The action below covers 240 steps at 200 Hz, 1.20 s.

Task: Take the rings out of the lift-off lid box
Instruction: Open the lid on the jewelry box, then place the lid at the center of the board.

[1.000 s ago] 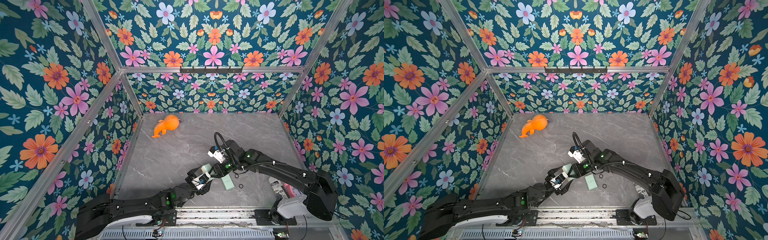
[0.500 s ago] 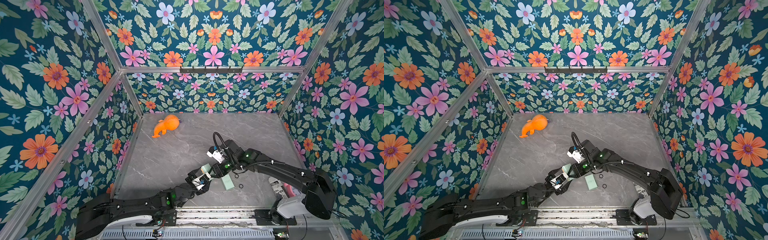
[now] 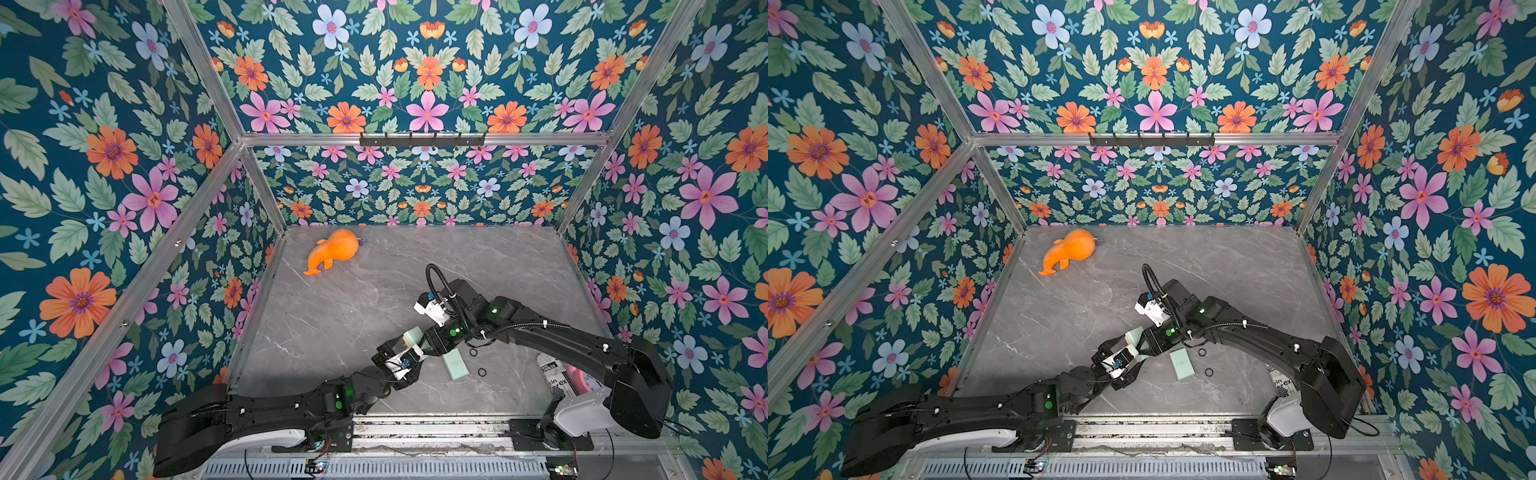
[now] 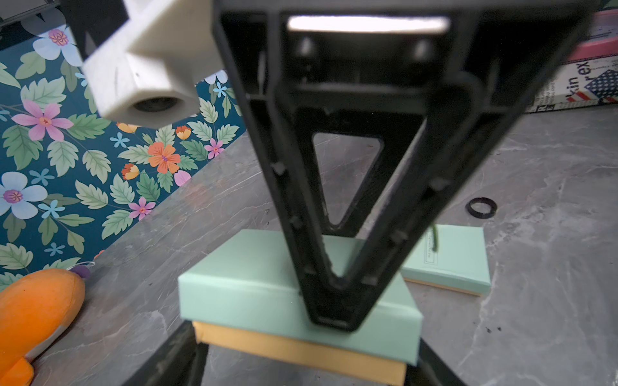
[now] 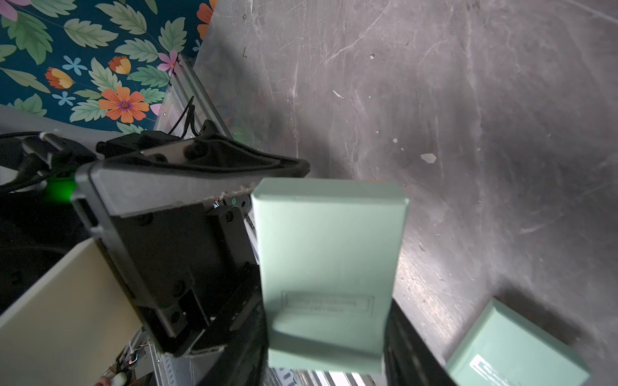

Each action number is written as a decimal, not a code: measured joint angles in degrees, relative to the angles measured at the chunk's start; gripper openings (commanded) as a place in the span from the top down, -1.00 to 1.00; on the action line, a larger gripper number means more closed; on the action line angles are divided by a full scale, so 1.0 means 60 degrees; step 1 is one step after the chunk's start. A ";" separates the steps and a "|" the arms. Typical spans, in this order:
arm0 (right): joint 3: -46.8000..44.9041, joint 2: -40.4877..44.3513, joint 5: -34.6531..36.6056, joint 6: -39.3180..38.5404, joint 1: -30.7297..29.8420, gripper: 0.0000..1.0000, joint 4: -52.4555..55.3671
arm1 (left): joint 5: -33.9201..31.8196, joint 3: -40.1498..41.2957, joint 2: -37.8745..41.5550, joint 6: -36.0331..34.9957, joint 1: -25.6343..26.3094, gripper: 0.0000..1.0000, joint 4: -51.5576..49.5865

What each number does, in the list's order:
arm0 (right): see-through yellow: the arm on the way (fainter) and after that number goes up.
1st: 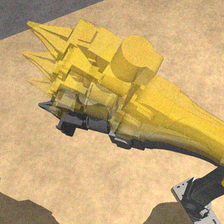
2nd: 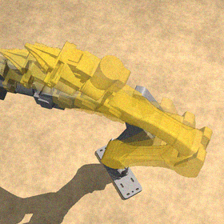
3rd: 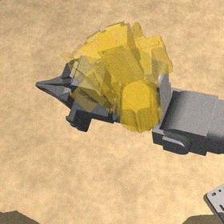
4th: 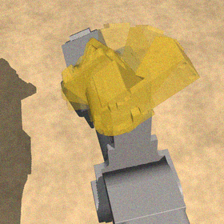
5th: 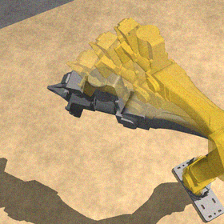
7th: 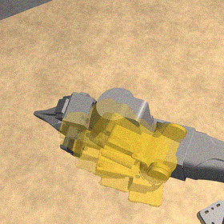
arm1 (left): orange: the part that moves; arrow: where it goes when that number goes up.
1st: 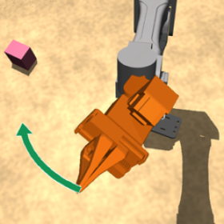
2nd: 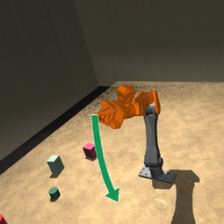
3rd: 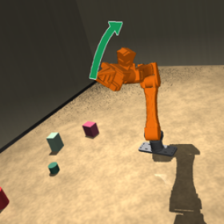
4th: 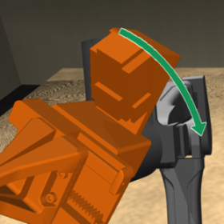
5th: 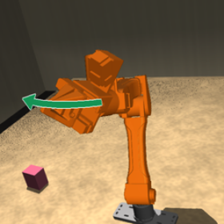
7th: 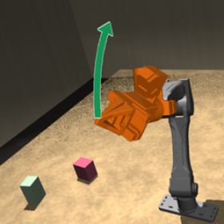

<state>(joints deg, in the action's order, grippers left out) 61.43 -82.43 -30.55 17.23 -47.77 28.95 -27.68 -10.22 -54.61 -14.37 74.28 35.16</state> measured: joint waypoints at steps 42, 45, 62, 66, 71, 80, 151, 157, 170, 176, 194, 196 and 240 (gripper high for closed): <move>-0.0127 0.0448 -0.0157 0.0106 0.0291 0.12 -0.0022 | -0.0270 0.0098 -0.0146 0.0404 0.0036 -0.34 0.0291; -0.0131 0.0481 -0.0219 0.0178 0.0324 0.12 0.0018 | -0.0379 0.0109 -0.0160 0.0419 0.0033 -0.34 0.0229; -0.0178 0.0670 -0.0361 0.0204 0.0404 0.12 0.0193 | -0.0783 0.0138 -0.0262 0.0623 -0.0015 -0.36 -0.0015; -0.0193 0.0714 -0.0397 0.0204 0.0433 0.12 0.0222 | -0.0871 0.0138 -0.0291 0.0627 -0.0011 -0.37 -0.0025; -0.0215 0.0772 -0.0423 0.0208 0.0470 0.12 0.0233 | -0.0911 0.0124 -0.0339 0.0641 -0.0007 -0.38 -0.0055; -0.0259 0.0896 -0.0441 0.0226 0.0576 0.12 0.0255 | -0.0965 0.0098 -0.0448 0.0696 -0.0007 -0.38 -0.0095; -0.1224 0.1217 0.1188 0.1188 0.2415 0.08 0.0452 | -0.2029 -0.0200 -0.1829 0.3260 0.0058 -0.56 0.0036; -0.1304 0.1184 0.1435 0.1286 0.2524 0.08 0.0506 | -0.2095 -0.0178 -0.2055 0.3672 0.0073 -0.57 0.0142; -0.1362 0.1035 0.1931 0.1377 0.2626 0.08 0.0648 | -0.2277 -0.0160 -0.2601 0.4517 0.0131 -0.59 0.0331; -0.1373 0.0943 0.2127 0.1399 0.2641 0.08 0.0674 | -0.2368 -0.0164 -0.2867 0.4852 0.0171 -0.61 0.0444; -0.1373 0.0616 0.2659 0.1559 0.2681 0.07 0.0761 | -0.2652 -0.0251 -0.3836 0.5788 0.0372 -0.68 0.0823; -0.1373 0.0586 0.2696 0.1559 0.2688 0.07 0.0765 | -0.2670 -0.0277 -0.3967 0.5894 0.0397 -0.68 0.0860; -0.1311 -0.0229 0.3588 0.1592 0.3002 0.06 0.1024 | -0.3388 -0.0860 -0.6025 0.7559 0.0994 -0.88 0.1388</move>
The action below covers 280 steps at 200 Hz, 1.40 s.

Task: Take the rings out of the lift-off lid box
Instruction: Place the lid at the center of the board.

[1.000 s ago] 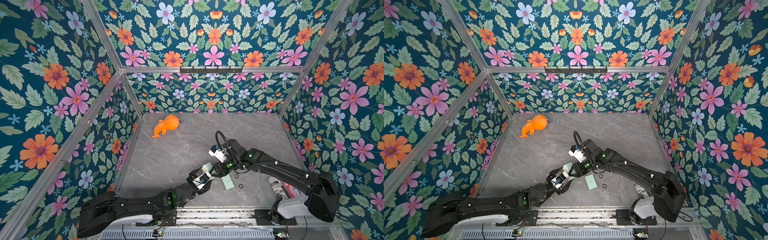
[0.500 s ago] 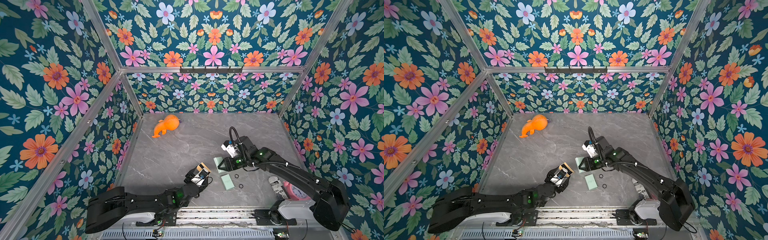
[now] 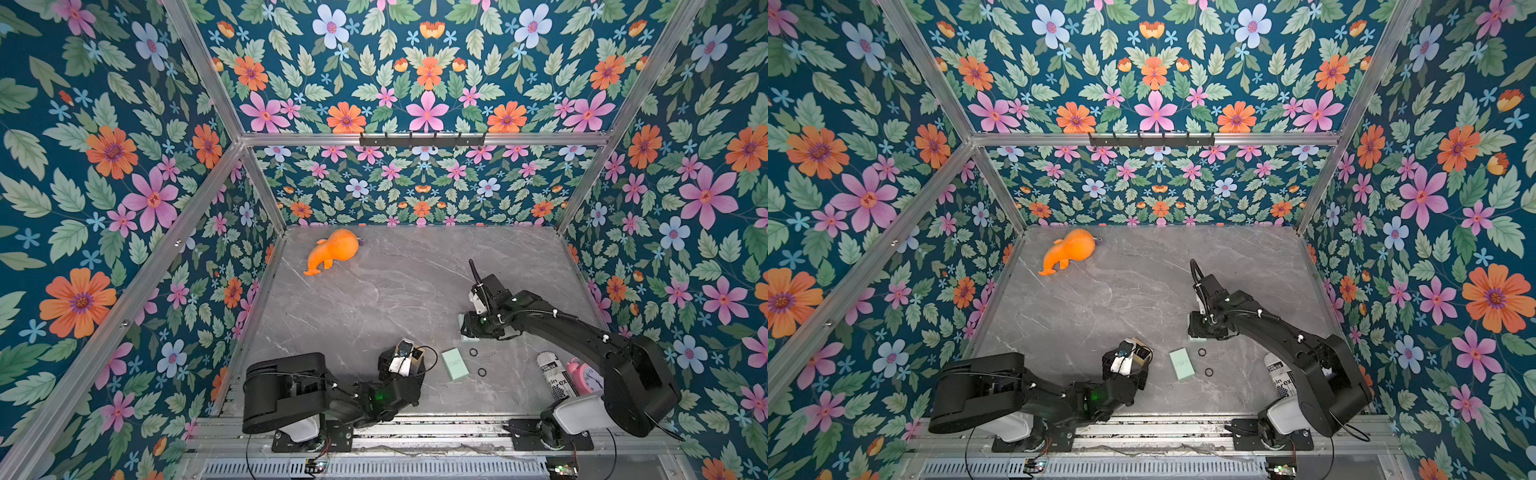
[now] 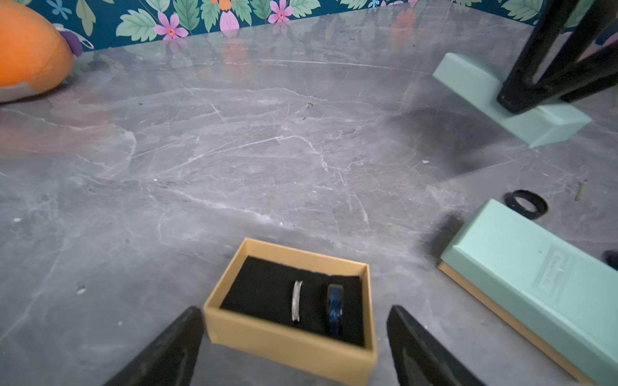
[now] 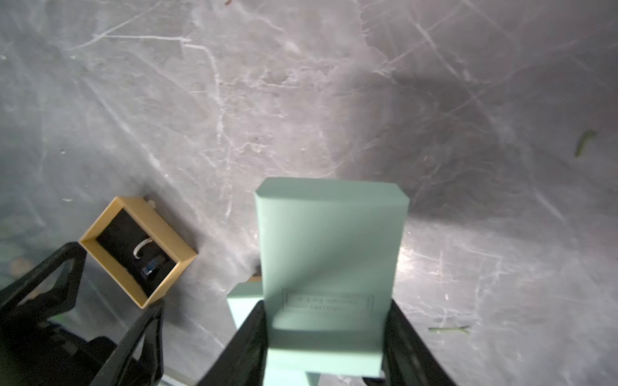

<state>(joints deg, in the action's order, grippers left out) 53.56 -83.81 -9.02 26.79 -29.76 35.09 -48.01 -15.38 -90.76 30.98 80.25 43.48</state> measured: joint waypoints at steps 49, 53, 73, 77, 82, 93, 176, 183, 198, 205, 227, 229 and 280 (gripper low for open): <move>0.0321 -0.0922 0.0583 -0.0044 0.0284 0.05 0.0219 | -0.0408 -0.0102 -0.0095 0.0922 0.0251 -0.99 0.0215; 0.0357 -0.1002 0.0627 -0.0047 0.0288 0.05 0.0219 | -0.0412 -0.0117 -0.0011 0.0958 0.0280 -0.99 0.0200; 0.0572 -0.1453 0.0860 -0.0080 0.0280 0.00 0.0229 | -0.0477 -0.0248 0.0783 0.1020 0.0452 -0.99 -0.0036; 0.0619 -0.1559 0.0914 -0.0084 0.0280 -0.01 0.0240 | -0.0477 -0.0273 0.1024 0.1020 0.0474 -0.99 -0.0146; 0.0659 -0.1668 0.1005 -0.0098 0.0284 -0.03 0.0244 | -0.0488 -0.0302 0.1319 0.1020 0.0499 -0.99 -0.0273; 0.0750 -0.1956 0.1122 -0.0146 0.0291 -0.06 0.0240 | -0.0492 -0.0368 0.1949 0.1053 0.0514 -0.99 -0.0630; 0.1075 -0.1880 0.1592 -0.0244 0.0295 -0.76 0.0659 | 0.0838 -0.1825 0.6371 0.1045 -0.1253 -0.99 -0.6397; 0.1122 -0.1676 0.1647 -0.0240 0.0291 -0.76 0.0754 | 0.1228 -0.1993 0.6532 0.1049 -0.1679 -0.99 -0.6859; 0.1271 -0.1275 0.1708 -0.0215 0.0273 -0.76 0.0911 | 0.1814 -0.2310 0.6681 0.1045 -0.2361 -0.99 -0.7628; 0.1319 -0.1126 0.1756 -0.0208 0.0240 -0.75 0.0951 | 0.2025 -0.2455 0.6677 0.0998 -0.2535 -0.99 -0.7981; 0.1443 -0.0641 0.1770 -0.0055 0.0018 -0.62 0.1242 | 0.2776 -0.2841 0.6397 0.0794 -0.2852 -0.99 -0.8626; 0.1453 -0.0597 0.1763 -0.0025 -0.0022 -0.62 0.1253 | 0.2809 -0.2856 0.6368 0.0801 -0.2874 -0.99 -0.8652; 0.1625 -0.0237 0.1220 0.0627 -0.1636 -0.33 0.1370 | 0.3778 -0.2725 0.5931 0.1439 -0.3759 -0.88 -0.9165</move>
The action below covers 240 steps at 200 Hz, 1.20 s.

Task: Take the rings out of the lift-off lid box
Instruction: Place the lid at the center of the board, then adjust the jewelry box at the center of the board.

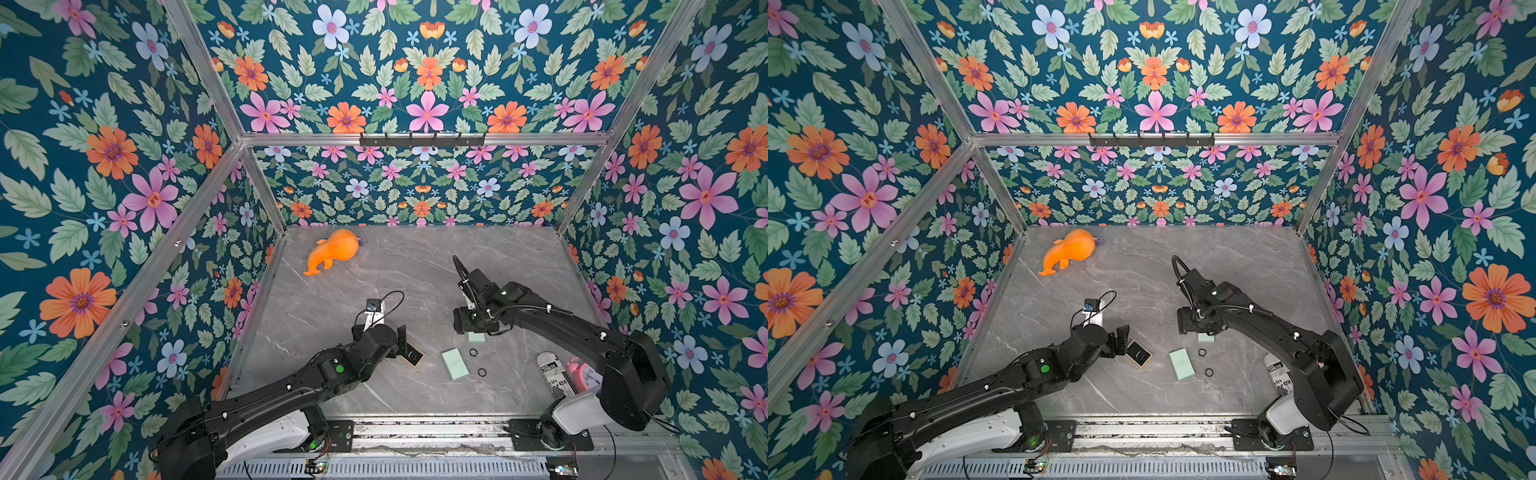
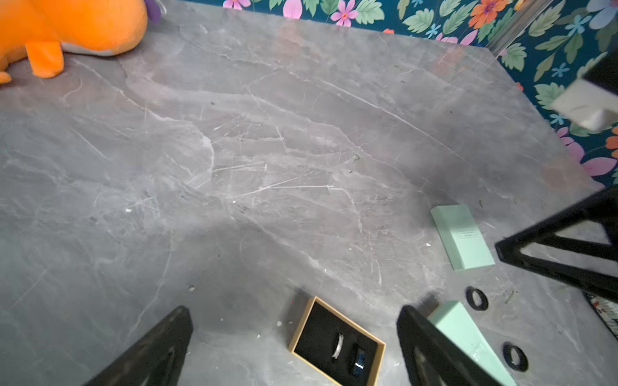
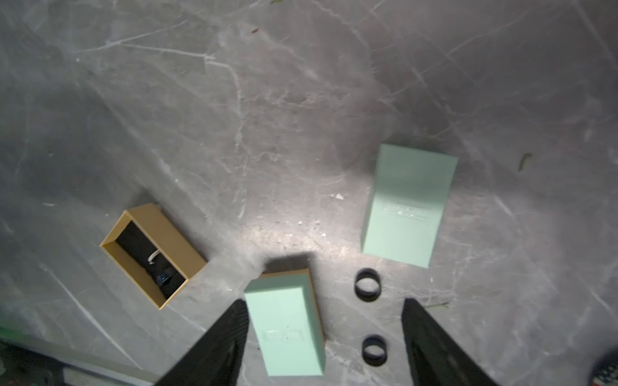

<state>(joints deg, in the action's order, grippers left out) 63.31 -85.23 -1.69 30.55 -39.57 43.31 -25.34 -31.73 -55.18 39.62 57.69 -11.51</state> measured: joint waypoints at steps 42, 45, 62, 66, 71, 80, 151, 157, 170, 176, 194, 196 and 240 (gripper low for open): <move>0.0098 -0.0189 -0.0623 0.1209 -0.1483 -0.07 -0.0729 | 0.0455 0.0437 0.0237 0.0914 -0.0707 -0.79 -0.0011; 0.0091 -0.0219 -0.0663 0.1304 -0.1526 -0.07 -0.0809 | 0.0477 0.0463 0.0244 0.0914 -0.0743 -0.79 -0.0011; 0.0018 -0.0412 -0.0874 0.1865 -0.1807 -0.07 -0.1279 | 0.0637 0.0601 0.0342 0.1144 -0.0933 -0.79 -0.0011; 0.0000 -0.0455 -0.0914 0.1974 -0.1869 -0.07 -0.1373 | 0.0685 0.0637 0.0372 0.1147 -0.0976 -0.79 -0.0011; -0.0018 -0.0521 -0.0958 0.2120 -0.1960 -0.07 -0.1486 | 0.0729 0.0674 0.0404 0.1158 -0.1024 -0.79 -0.0018; -0.0026 -0.0670 -0.1078 0.2339 -0.2113 -0.06 -0.1698 | 0.0772 0.0718 0.0452 0.1242 -0.1104 -0.79 -0.0018; 0.0423 -0.2175 -0.1534 0.3238 -0.3617 -0.04 -0.2761 | 0.0860 0.0856 0.0856 0.1402 -0.1504 -0.80 -0.0262; 0.0426 -0.2284 -0.1534 0.3304 -0.3661 -0.04 -0.2798 | 0.0849 0.0856 0.0892 0.1399 -0.1534 -0.81 -0.0299; 0.0463 -0.2495 -0.1639 0.3373 -0.3745 -0.04 -0.2951 | 0.0834 0.0856 0.0973 0.1399 -0.1577 -0.81 -0.0372; 0.0488 -0.2597 -0.1654 0.3381 -0.3785 -0.03 -0.3042 | 0.0834 0.0856 0.0998 0.1399 -0.1610 -0.81 -0.0404; 0.0543 -0.2885 -0.1719 0.3424 -0.3880 -0.02 -0.3264 | 0.0834 0.0856 0.1031 0.1399 -0.1687 -0.81 -0.0466; 0.0546 -0.2918 -0.1723 0.3435 -0.3891 -0.02 -0.3275 | 0.0834 0.0856 0.1031 0.1399 -0.1690 -0.81 -0.0466; 0.0568 -0.3144 -0.1508 0.3468 -0.3814 -0.02 -0.3184 | 0.0867 0.0874 0.0987 0.1395 -0.1792 -0.82 -0.0477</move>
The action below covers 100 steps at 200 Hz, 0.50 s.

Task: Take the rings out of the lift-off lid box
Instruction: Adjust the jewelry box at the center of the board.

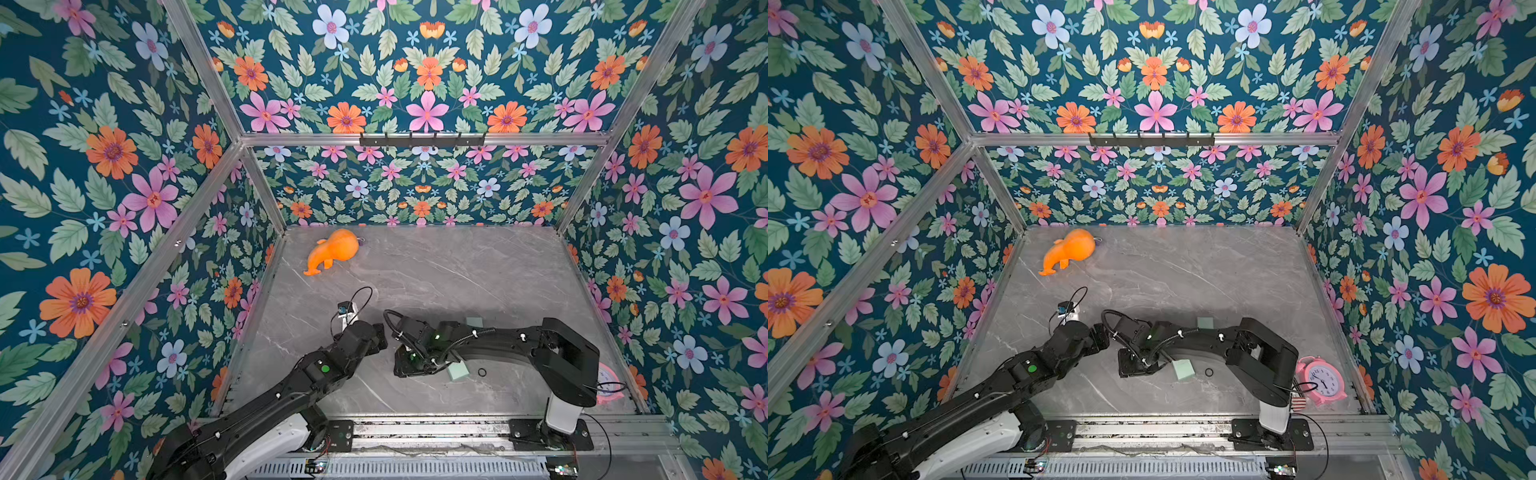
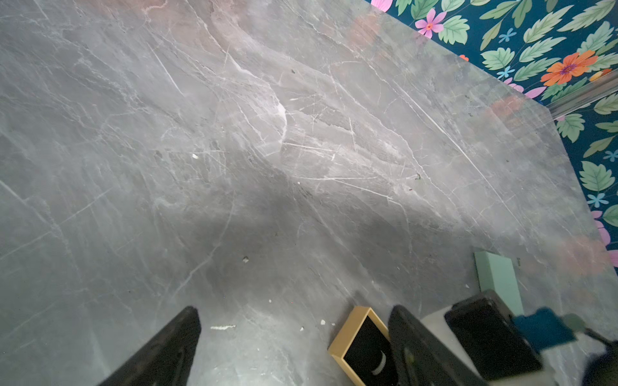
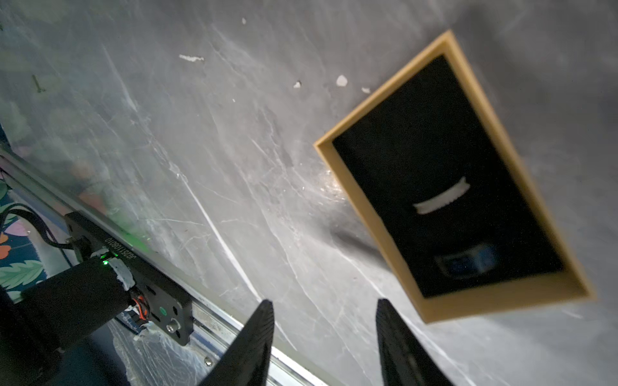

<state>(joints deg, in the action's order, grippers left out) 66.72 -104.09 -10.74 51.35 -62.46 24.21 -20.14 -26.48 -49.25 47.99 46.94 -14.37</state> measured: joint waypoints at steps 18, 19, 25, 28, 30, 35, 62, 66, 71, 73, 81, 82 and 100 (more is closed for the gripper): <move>-0.0011 0.0036 0.0379 -0.0106 0.0175 -0.01 0.0291 | 0.0011 0.0062 -0.0029 0.0011 -0.0011 -0.82 0.0000; -0.0015 0.0044 0.0397 -0.0106 0.0186 -0.01 0.0299 | 0.0011 0.0069 -0.0033 0.0015 -0.0011 -0.82 0.0000; -0.0051 0.0091 0.0528 -0.0135 0.0295 -0.01 0.0390 | 0.0018 0.0098 -0.0044 0.0040 -0.0011 -0.82 0.0000; -0.0073 0.0117 0.0594 -0.0164 0.0350 -0.01 0.0437 | 0.0025 0.0117 -0.0051 0.0047 -0.0011 -0.82 0.0000; -0.0080 0.0135 0.0630 -0.0175 0.0386 -0.01 0.0463 | 0.0029 0.0127 -0.0055 0.0062 -0.0011 -0.82 0.0000; -0.0102 0.0186 0.0732 -0.0200 0.0495 -0.01 0.0557 | 0.0051 0.0153 -0.0066 0.0117 -0.0011 -0.82 0.0000; 0.0080 0.0321 0.1475 -0.0623 0.0882 0.00 0.1184 | 0.0135 0.0302 -0.0091 0.0266 -0.0011 -0.81 0.0076; 0.0182 0.0324 0.1552 -0.0721 0.0885 0.01 0.1348 | 0.0168 0.0328 -0.0102 0.0280 -0.0011 -0.81 0.0098; 0.0280 0.0346 0.1566 -0.0816 0.0882 0.01 0.1464 | 0.0200 0.0361 -0.0113 0.0321 -0.0011 -0.80 0.0120; 0.0321 0.0364 0.1581 -0.0867 0.0882 0.01 0.1508 | 0.0222 0.0379 -0.0117 0.0353 -0.0011 -0.80 0.0131; 0.0423 0.0441 0.1665 -0.0933 0.0860 0.02 0.1625 | 0.0306 0.0455 -0.0124 0.0503 -0.0011 -0.79 0.0193; 0.0430 0.0452 0.1679 -0.0940 0.0856 0.03 0.1636 | 0.0317 0.0463 -0.0124 0.0506 -0.0011 -0.79 0.0197; 0.0550 0.0699 0.1858 -0.1169 0.0838 0.08 0.1927 | 0.0525 0.0674 -0.0193 0.0703 -0.0011 -0.76 0.0419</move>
<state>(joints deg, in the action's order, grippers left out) 70.02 -99.90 0.40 44.34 -57.43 35.77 -16.99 -22.44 -50.41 52.21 46.87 -11.86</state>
